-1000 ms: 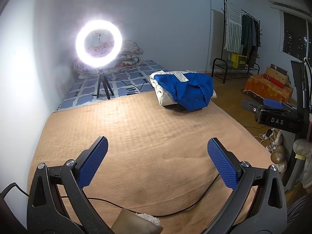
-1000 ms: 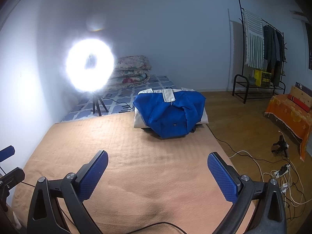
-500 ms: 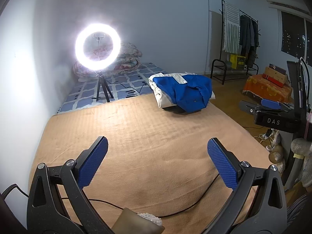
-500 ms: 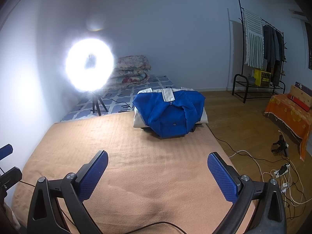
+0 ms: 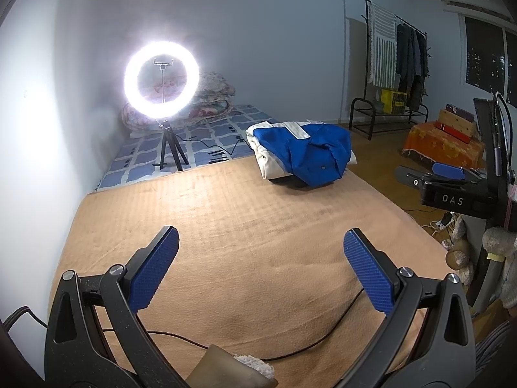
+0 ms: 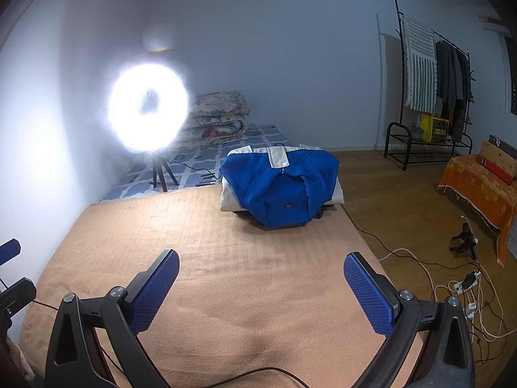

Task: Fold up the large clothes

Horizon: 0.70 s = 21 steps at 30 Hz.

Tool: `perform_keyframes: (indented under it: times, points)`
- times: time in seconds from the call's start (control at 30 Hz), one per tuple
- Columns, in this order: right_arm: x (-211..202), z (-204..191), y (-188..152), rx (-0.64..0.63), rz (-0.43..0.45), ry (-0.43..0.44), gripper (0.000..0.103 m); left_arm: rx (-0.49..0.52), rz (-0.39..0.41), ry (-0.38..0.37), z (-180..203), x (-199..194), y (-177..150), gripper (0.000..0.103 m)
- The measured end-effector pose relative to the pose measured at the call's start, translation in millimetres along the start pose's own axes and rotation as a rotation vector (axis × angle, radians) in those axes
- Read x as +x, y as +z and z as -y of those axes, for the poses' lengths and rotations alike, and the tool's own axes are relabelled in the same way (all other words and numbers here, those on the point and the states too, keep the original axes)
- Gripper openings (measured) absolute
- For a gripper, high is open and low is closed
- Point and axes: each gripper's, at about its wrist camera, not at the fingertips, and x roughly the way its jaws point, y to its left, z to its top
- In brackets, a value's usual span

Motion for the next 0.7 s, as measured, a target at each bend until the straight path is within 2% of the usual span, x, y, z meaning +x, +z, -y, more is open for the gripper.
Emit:
perform_keyframes:
  times: [0.7]
  points:
    - [0.0,-0.1,-1.1,0.0,-0.004,0.002,0.103,0.01,0.027,0.015,-2.1,-2.8,1.9,0.103]
